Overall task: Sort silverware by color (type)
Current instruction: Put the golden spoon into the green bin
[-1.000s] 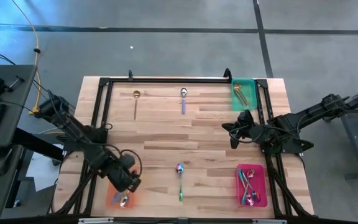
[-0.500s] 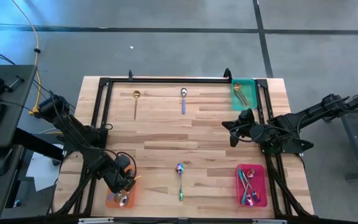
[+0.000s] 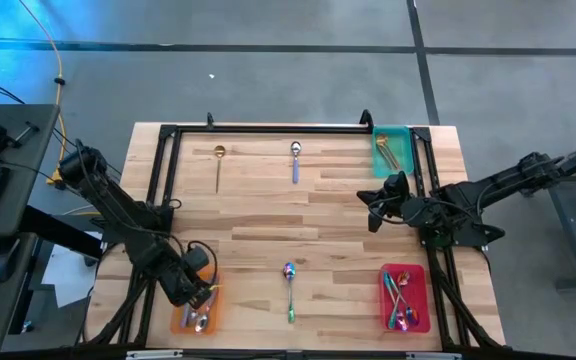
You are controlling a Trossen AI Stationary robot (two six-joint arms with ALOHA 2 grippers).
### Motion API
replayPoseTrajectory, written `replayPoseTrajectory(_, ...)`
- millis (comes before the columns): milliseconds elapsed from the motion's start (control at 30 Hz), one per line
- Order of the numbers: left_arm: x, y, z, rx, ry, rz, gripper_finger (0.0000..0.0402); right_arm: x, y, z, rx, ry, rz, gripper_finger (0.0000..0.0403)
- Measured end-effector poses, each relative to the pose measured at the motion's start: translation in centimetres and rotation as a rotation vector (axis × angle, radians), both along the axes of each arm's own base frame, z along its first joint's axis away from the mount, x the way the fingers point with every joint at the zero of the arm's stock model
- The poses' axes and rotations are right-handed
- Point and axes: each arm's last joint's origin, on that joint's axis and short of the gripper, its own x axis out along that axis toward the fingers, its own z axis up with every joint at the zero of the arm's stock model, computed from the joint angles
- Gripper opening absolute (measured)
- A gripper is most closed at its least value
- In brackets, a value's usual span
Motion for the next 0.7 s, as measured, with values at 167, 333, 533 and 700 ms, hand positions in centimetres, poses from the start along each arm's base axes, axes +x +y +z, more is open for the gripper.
replayPoseTrajectory(167, -0.5, 1.0, 2.1, -0.011, -0.139, 0.006, 0.0003, 0.5, -0.3, -0.3, -0.002, 0.031, 0.028, 0.0000)
replayPoseTrajectory(333, -1.2, 3.3, 4.7, 0.067, -0.350, 0.047, 0.0001, 1.5, -1.0, -1.0, 0.053, 0.080, 0.067, 0.0000)
replayPoseTrajectory(533, -1.4, 7.3, 6.6, 0.183, -0.449, -0.003, 0.0000, 3.8, -2.2, -1.1, 0.080, 0.003, 0.021, 0.0000)
replayPoseTrajectory(700, -0.9, 11.0, 7.7, 0.302, -0.500, -0.007, 0.0000, 5.5, -3.4, -1.5, 0.109, -0.051, -0.020, 0.0000)
